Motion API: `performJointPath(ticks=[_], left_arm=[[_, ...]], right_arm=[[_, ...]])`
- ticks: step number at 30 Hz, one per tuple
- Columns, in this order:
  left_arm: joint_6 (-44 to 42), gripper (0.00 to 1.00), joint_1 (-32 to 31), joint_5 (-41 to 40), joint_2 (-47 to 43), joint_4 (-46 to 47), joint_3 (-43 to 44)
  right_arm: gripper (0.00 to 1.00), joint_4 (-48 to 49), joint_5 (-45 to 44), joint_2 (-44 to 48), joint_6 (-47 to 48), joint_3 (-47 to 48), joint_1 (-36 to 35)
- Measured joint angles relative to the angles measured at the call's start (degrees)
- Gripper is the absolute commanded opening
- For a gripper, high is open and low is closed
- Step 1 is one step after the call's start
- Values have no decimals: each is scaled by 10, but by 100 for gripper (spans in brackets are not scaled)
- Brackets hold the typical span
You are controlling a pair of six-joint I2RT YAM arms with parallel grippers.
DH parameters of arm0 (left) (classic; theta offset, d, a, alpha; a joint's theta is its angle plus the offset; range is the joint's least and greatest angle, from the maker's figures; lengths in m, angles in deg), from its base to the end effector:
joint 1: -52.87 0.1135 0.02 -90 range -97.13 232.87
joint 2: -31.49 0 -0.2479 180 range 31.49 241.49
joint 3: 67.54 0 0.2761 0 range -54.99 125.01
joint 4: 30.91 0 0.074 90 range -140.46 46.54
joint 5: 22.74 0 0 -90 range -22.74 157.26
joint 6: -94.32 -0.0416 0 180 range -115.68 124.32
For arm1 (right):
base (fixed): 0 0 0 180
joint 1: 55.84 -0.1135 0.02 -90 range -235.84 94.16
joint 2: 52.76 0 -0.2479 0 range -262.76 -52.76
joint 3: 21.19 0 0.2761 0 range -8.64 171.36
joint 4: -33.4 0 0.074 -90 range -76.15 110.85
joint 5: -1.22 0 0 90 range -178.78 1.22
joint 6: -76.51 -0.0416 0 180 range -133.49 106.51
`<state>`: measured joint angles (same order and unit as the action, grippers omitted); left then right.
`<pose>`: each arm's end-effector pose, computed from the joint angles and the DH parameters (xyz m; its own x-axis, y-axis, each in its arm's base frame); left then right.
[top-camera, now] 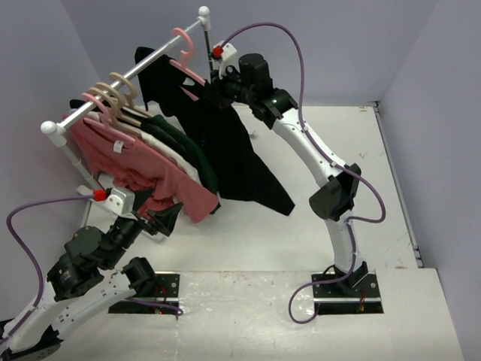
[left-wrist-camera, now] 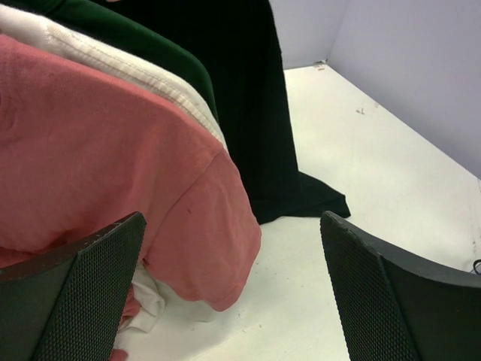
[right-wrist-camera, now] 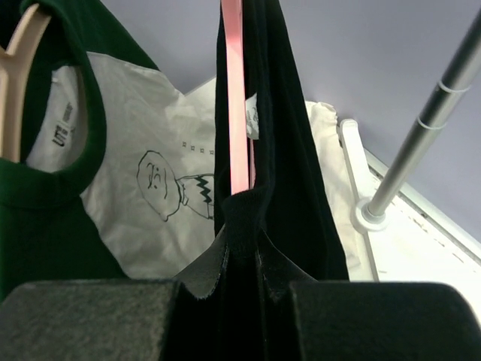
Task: Place the t-shirt on the hanger
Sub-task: Place the hanger at the clothesline.
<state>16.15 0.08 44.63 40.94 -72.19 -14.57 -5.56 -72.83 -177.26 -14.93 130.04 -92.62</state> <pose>0.0660 -0.0604 0.3487 -0.0799 -0.2077 -0.9749 0.4968 0.8397 -0.2196 0.4084 0.3196 0.4178 -0.1895 -0.1115 -0.9755 -0.7863 0.6123 0.0828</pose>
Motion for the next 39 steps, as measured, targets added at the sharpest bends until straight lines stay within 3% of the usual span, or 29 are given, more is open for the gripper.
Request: performJointPath(ticks=[8, 28, 32, 34, 37, 39], left_arm=[[0, 100, 4, 2, 0, 3, -1], [0, 100, 11, 2, 5, 4, -1], [0, 100, 14, 2, 6, 5, -1], [0, 100, 15, 2, 6, 5, -2], [0, 100, 15, 2, 7, 5, -4], [0, 100, 16, 1, 8, 5, -5]], right_arm=[[0, 49, -5, -83, -3, 53, -1], [0, 91, -43, -124, 5, 70, -11], [1, 120, -47, -105, 15, 26, -11], [15, 147, -47, -73, 17, -31, -11], [25, 148, -47, -27, 20, -84, -11], [57, 133, -44, -1, 22, -103, -11]])
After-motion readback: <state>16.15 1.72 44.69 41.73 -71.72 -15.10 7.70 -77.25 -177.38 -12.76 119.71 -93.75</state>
